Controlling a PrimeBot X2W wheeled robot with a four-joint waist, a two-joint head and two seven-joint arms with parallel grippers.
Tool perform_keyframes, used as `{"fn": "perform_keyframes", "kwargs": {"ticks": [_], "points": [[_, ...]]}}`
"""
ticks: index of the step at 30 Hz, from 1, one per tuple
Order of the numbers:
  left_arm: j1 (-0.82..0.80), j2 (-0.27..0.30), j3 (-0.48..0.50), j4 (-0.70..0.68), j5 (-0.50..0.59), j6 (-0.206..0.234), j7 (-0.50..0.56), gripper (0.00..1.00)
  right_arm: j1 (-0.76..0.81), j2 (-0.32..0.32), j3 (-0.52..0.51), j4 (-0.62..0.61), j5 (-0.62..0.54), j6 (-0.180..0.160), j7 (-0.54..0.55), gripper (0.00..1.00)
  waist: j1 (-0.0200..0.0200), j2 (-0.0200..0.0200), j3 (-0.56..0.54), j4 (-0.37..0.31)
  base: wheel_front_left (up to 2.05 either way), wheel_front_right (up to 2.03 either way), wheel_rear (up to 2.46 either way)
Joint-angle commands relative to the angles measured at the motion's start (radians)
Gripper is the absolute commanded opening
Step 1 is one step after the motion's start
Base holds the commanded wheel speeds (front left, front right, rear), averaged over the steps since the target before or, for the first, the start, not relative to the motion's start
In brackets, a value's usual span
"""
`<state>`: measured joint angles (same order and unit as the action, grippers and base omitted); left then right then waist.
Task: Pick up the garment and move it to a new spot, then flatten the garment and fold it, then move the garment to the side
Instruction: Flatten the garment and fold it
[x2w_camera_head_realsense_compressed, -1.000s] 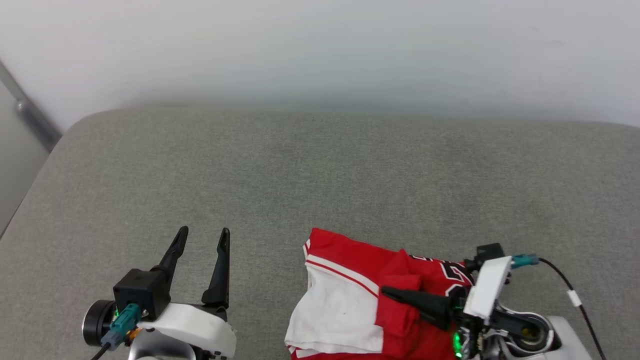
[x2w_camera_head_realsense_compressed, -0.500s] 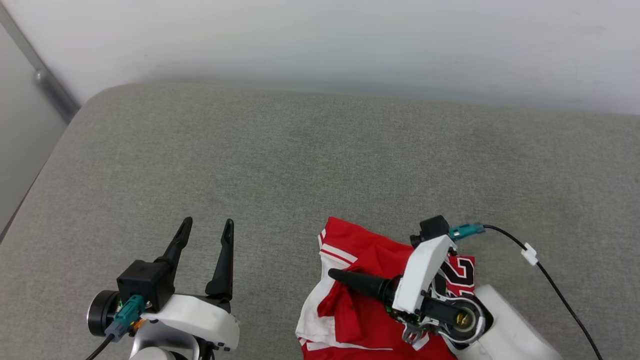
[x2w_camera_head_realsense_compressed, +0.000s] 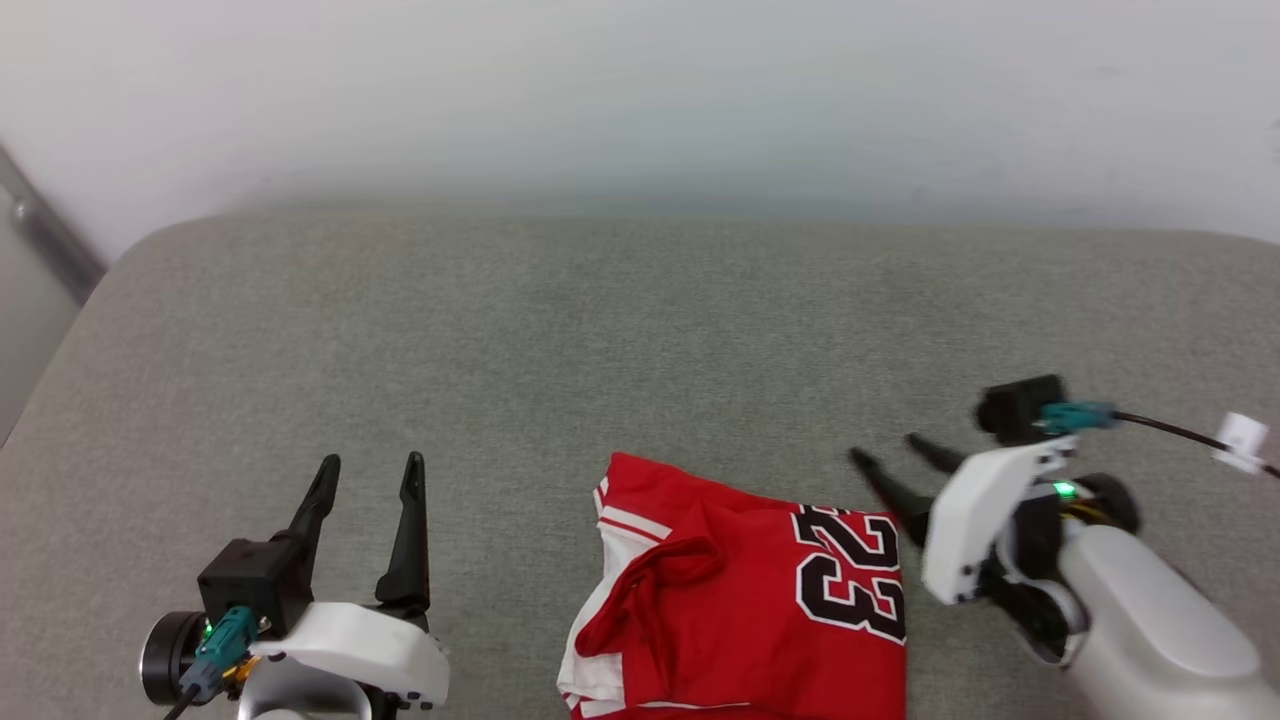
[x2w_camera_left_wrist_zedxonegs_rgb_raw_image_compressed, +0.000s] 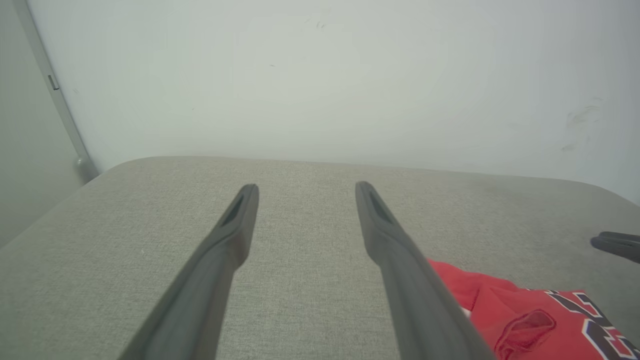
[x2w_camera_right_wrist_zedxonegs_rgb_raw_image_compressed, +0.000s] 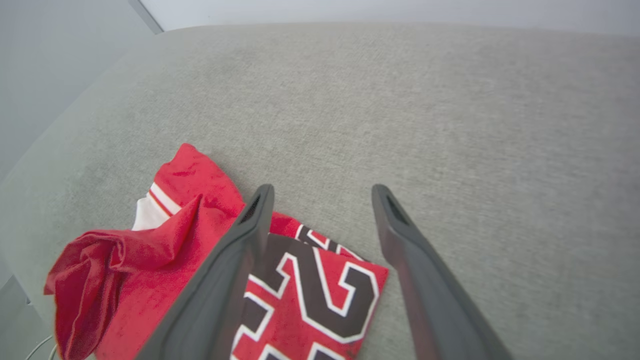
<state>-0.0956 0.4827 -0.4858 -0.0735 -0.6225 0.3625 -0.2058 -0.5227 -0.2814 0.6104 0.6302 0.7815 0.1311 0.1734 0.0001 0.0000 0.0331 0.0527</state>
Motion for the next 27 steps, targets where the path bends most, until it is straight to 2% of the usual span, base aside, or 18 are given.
{"fn": "perform_keyframes", "kwargs": {"ticks": [1, 5, 8, 12, 16, 21, 27], "points": [[0.016, 0.003, 0.004, -0.003, -0.004, 0.009, -0.006, 1.00, 0.022, -0.020, -0.032, 0.012, -0.042, -0.001, -0.044, 1.00, -0.0001, 0.0000, -0.011, -0.018, 0.00, 0.00, 0.00], [0.038, 0.005, 0.021, -0.002, -0.006, 0.024, -0.015, 1.00, 0.072, -0.057, -0.165, 0.010, -0.206, -0.001, -0.200, 1.00, -0.0001, 0.0000, -0.024, -0.049, 0.00, 0.00, 0.00], [0.056, 0.000, 0.030, 0.004, -0.010, 0.033, -0.026, 1.00, 0.140, -0.051, -0.282, -0.027, -0.301, -0.001, -0.274, 1.00, -0.0001, 0.0000, -0.035, -0.069, 0.00, 0.00, 0.00], [0.072, -0.001, 0.037, 0.017, 0.000, 0.037, -0.036, 1.00, 0.244, -0.020, -0.417, -0.156, -0.387, -0.001, -0.326, 1.00, -0.0001, 0.0000, -0.046, -0.085, 0.00, 0.00, 0.00], [0.076, 0.000, 0.037, 0.035, 0.010, 0.039, -0.043, 1.00, 0.373, 0.035, -0.504, -0.338, -0.449, -0.001, -0.310, 1.00, -0.0001, 0.0000, -0.053, -0.091, 0.00, 0.00, 0.00], [0.088, 0.000, 0.032, 0.059, 0.025, 0.033, -0.047, 1.00, 0.524, 0.116, -0.567, -0.553, -0.527, -0.001, -0.243, 1.00, -0.0001, 0.0000, -0.061, -0.097, 0.00, 0.00, 0.00], [0.077, -0.003, 0.031, 0.077, 0.026, 0.026, -0.051, 1.00, 0.615, 0.166, -0.593, -0.686, -0.568, -0.001, -0.167, 1.00, -0.0001, 0.0000, -0.063, -0.106, 0.00, 0.00, 0.00]]}}
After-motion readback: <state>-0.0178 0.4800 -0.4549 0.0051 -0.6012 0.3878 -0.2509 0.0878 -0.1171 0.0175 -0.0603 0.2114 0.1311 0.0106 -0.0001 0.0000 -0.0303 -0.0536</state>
